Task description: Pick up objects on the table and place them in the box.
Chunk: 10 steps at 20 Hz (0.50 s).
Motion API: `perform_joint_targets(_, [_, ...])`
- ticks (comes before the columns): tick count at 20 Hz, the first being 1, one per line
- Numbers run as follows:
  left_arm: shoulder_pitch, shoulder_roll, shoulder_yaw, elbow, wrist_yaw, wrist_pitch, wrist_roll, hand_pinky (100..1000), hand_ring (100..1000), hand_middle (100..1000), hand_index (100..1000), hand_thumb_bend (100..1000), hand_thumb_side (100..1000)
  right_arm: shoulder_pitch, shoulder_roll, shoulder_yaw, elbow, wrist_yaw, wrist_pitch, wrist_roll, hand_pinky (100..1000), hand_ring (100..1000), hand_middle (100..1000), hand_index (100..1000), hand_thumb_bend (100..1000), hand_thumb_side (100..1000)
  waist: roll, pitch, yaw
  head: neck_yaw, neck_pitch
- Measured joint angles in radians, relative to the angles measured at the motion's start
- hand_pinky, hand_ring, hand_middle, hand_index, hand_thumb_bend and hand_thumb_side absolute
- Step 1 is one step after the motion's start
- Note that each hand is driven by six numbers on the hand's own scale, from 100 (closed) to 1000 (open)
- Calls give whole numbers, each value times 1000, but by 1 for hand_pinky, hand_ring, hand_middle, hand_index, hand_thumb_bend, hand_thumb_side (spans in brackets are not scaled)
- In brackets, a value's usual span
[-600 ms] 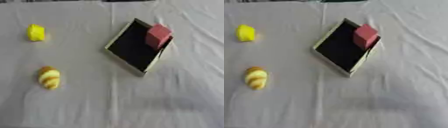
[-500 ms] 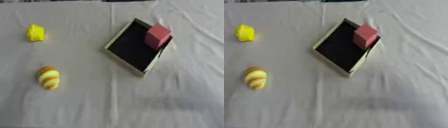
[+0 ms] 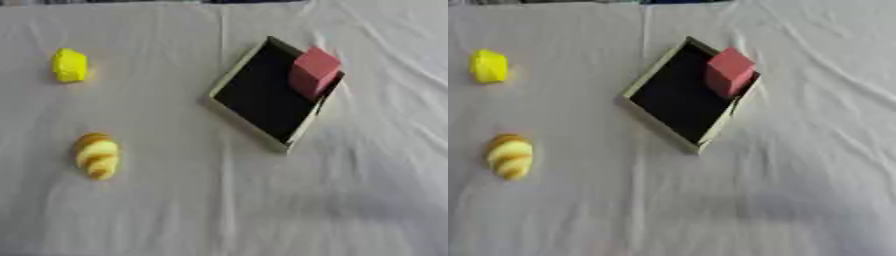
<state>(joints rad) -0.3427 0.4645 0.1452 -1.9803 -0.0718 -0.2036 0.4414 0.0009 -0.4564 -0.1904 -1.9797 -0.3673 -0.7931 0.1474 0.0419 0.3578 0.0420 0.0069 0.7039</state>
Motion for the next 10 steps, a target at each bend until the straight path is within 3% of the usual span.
perform_joint_targets(3, [-2,53,-25,0,-46,22,-73,766,744,695,882,100,483,7,0,0,0,0,1,1,1000,878,698,797,100,470,4,0,-2,0,3])
perform_joint_targets(7, [-12,176,-83,0,-136,61,-235,784,753,705,899,100,355,14,-3,0,0,0,-3,-1,1000,878,697,797,100,470,7,-1,-7,1,9])
perform_joint_targets(10, [-24,271,-124,0,-191,82,-357,793,761,713,908,100,325,17,-6,0,0,1,-5,-1,1000,877,696,796,100,470,13,-1,-11,5,9])
